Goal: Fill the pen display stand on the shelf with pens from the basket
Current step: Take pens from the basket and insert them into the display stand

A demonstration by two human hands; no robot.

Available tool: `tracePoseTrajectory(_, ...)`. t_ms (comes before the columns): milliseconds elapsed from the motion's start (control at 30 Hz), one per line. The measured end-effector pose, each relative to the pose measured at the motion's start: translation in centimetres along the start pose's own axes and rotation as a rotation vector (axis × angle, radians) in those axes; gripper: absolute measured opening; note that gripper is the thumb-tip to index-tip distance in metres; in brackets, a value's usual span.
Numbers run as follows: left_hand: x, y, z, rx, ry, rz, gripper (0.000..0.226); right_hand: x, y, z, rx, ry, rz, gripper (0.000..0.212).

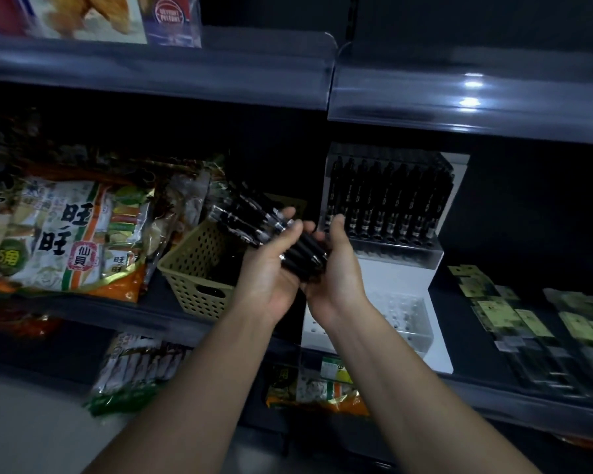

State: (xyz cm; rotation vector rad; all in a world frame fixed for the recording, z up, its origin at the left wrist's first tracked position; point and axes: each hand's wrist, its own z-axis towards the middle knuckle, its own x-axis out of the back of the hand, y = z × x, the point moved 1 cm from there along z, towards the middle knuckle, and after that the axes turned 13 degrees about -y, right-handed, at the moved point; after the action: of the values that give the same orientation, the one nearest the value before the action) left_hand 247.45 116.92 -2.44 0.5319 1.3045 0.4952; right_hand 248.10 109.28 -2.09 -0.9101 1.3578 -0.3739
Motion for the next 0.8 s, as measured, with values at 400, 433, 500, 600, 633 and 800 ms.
tracePoseTrajectory(400,-1.1,-4.8,-2.3,0.186,-0.07,0.495,0.028,4.9,-3.3,-2.0,0.085,-0.156,-0.471,0.032)
tracePoseTrajectory(433,-1.0,-5.1,-2.4,0.208,-0.097,0.504,0.028,5.2,-3.6,-2.0,0.068,-0.184,-0.499,0.04)
tracePoseTrajectory(500,-0.7,-5.6,-2.5,0.243,-0.134,0.499,0.023,5.9,-4.3,-2.0,0.036,-0.239,-0.569,0.036)
tracePoseTrajectory(600,-0.2,-6.0,-2.7,0.299,-0.203,0.534,0.013,7.3,-5.0,-2.1,0.02,-0.251,-0.657,0.042)
tracePoseTrajectory(633,-0.1,-6.1,-2.8,0.313,-0.227,0.544,0.015,7.7,-5.2,-2.1,0.011,-0.255,-0.67,0.05)
tracePoseTrajectory(800,0.1,-6.6,-2.9,0.346,-0.259,0.488,0.019,8.7,-5.9,-2.1,-0.003,-0.387,-0.749,0.027)
